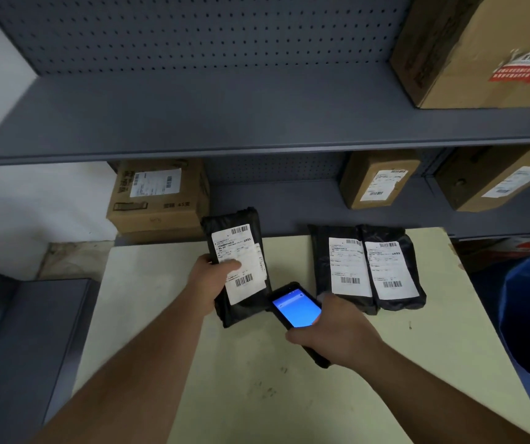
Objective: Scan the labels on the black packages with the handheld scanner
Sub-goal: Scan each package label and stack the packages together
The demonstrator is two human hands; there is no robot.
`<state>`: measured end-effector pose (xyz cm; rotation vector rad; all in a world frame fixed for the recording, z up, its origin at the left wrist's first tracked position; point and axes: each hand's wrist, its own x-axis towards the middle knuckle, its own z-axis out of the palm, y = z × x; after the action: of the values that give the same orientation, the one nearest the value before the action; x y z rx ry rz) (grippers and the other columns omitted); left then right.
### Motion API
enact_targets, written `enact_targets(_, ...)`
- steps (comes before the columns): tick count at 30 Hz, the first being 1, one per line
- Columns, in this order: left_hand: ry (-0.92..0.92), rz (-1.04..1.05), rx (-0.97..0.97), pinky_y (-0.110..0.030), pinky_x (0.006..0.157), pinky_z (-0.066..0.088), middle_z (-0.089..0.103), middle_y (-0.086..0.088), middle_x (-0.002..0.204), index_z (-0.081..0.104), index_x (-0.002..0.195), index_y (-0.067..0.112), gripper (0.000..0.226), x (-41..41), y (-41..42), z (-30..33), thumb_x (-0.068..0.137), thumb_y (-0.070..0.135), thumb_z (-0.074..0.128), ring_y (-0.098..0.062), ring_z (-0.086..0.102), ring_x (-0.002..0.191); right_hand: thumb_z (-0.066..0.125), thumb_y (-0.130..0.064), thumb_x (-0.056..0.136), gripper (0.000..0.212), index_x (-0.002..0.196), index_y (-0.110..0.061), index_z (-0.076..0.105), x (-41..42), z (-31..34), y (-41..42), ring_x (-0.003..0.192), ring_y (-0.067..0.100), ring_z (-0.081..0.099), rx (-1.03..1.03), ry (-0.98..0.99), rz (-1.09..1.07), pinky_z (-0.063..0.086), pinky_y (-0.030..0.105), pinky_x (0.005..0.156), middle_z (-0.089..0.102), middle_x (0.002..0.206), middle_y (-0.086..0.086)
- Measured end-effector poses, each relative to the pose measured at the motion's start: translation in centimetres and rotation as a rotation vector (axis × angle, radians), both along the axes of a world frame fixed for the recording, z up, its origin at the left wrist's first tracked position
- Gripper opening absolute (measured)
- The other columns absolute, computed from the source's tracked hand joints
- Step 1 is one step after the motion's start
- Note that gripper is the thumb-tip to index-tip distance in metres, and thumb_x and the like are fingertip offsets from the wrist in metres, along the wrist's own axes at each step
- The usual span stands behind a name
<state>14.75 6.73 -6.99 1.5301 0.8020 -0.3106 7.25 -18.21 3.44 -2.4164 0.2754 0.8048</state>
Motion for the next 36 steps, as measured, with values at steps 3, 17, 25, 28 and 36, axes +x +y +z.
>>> enact_targets(3,-0.033,0.003,-0.043,-0.042,0.081,0.064,0.082,-0.012,0.11,0.073,0.118,0.01,0.047,-0.6,1.4,0.6,0.073,0.016,0.086,-0.032,0.081,0.095,0.086,-0.05,0.065,0.052,0.098,-0.023,0.057,-0.5,0.8,1.6,0.085,0.016,0.07,0.019,0.013,0.038,0.063,0.04,0.076,0.066,0.095,-0.005)
enact_targets(17,-0.108,-0.006,-0.052,-0.048,0.085,0.065,0.082,-0.012,0.113,0.069,0.124,0.007,0.051,-2.6,5.1,1.6,0.076,0.01,0.086,-0.032,0.081,0.096,0.086,-0.052,0.063,0.051,0.093,-0.025,0.054,-2.2,2.5,5.5,0.084,0.018,0.069,0.012,0.019,0.114,0.054,0.032,0.064,0.064,0.096,-0.004)
enact_targets(25,-0.117,0.01,-0.047,-0.043,0.081,0.065,0.082,-0.013,0.112,0.071,0.122,0.006,0.04,-3.0,5.7,1.5,0.084,0.002,0.081,-0.033,0.081,0.096,0.086,-0.053,0.064,0.052,0.095,-0.023,0.056,-2.4,2.5,6.2,0.081,0.016,0.066,0.006,0.024,0.131,0.051,0.03,0.062,0.064,0.095,-0.004)
enact_targets(28,-0.11,0.015,-0.047,-0.046,0.086,0.065,0.081,-0.013,0.113,0.07,0.124,0.007,0.043,-3.1,5.9,1.4,0.082,0.004,0.082,-0.032,0.081,0.097,0.085,-0.052,0.065,0.05,0.094,-0.024,0.055,-2.4,2.5,6.2,0.082,0.016,0.066,-0.002,0.018,0.134,0.051,0.03,0.062,0.064,0.095,-0.004)
enact_targets(36,-0.088,0.014,-0.056,-0.045,0.08,0.066,0.082,-0.011,0.113,0.069,0.125,0.009,0.057,-3.0,5.2,1.8,0.071,0.013,0.086,-0.032,0.081,0.096,0.085,-0.051,0.066,0.052,0.096,-0.023,0.054,-2.1,2.5,5.5,0.088,0.019,0.07,-0.004,0.014,0.126,0.064,0.04,0.075,0.063,0.097,-0.003)
